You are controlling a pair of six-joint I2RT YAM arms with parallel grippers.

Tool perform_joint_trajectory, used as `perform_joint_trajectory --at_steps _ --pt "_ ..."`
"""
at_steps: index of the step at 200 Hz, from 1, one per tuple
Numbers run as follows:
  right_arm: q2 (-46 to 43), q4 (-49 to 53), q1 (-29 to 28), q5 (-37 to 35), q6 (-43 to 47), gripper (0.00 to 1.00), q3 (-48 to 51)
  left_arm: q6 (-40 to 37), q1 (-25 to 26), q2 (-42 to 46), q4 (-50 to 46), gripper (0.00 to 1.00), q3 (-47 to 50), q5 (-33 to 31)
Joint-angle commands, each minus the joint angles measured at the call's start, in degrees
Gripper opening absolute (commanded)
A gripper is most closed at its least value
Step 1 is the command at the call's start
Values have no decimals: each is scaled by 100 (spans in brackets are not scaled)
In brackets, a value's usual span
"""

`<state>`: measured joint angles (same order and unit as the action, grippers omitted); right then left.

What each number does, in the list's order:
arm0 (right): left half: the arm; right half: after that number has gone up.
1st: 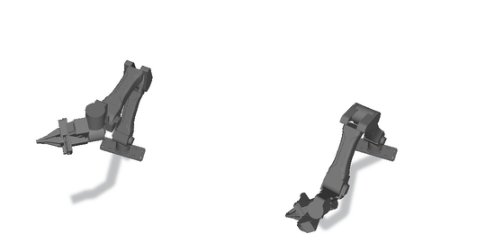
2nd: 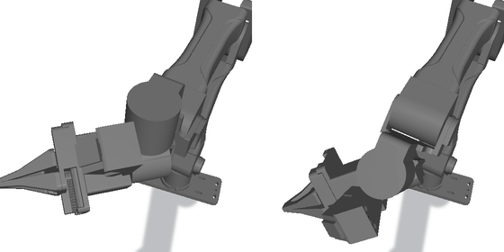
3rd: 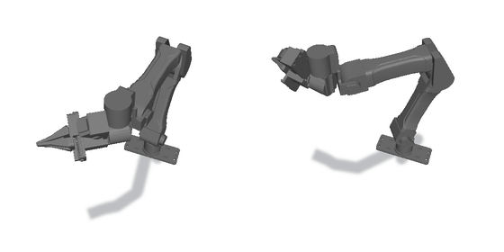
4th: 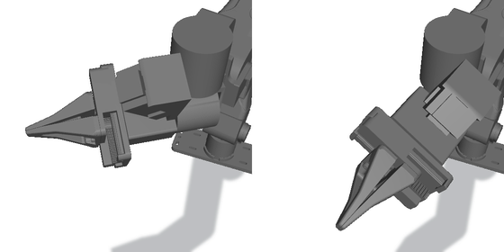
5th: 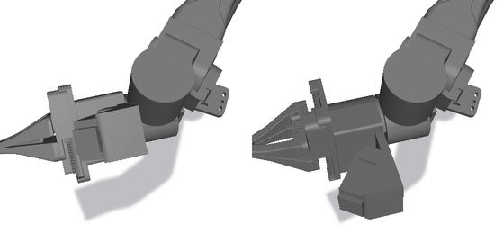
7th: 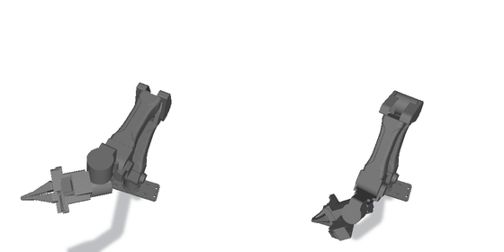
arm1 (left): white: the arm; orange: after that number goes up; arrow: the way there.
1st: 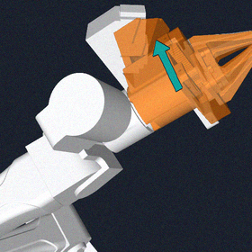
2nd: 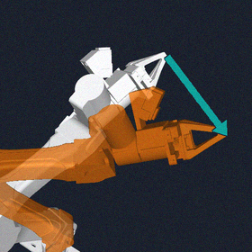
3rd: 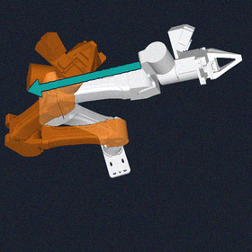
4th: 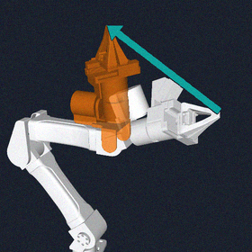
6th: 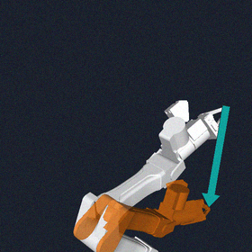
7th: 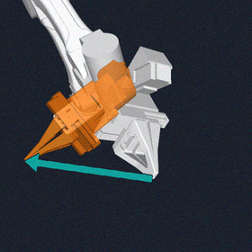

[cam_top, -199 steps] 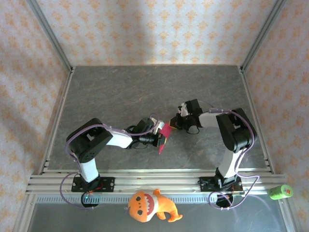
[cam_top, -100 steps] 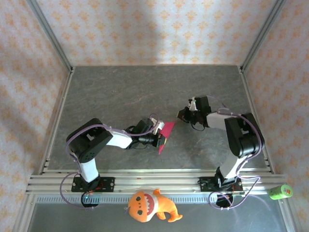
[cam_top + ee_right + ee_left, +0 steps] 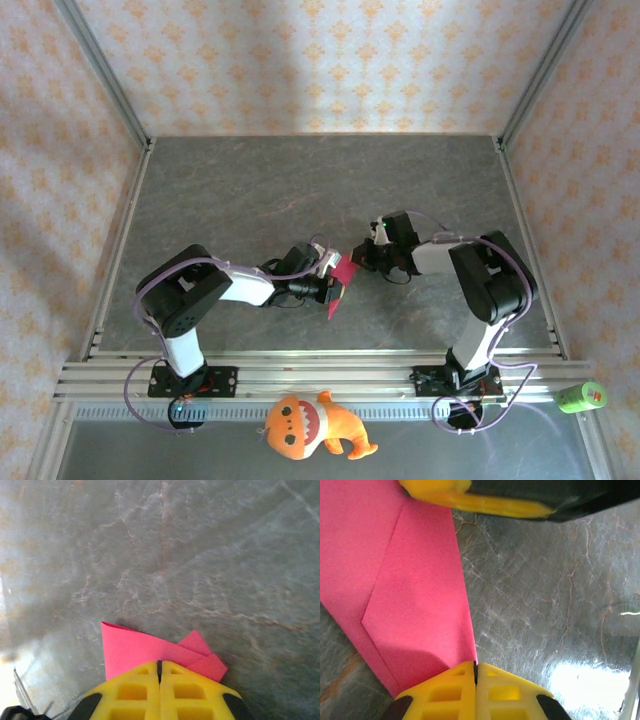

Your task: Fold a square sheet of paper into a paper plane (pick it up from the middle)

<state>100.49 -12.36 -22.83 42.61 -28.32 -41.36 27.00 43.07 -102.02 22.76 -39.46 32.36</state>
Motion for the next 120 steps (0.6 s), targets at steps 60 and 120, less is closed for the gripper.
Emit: perform_joint_trajectory --at_steps 60,120 --pt "215 149 24 -526 91 0 258 549 -35 313 -1116 7 -491 -15" --pt "308 85 70 -512 74 0 346 803 4 -522 -647 14 -1017 68"
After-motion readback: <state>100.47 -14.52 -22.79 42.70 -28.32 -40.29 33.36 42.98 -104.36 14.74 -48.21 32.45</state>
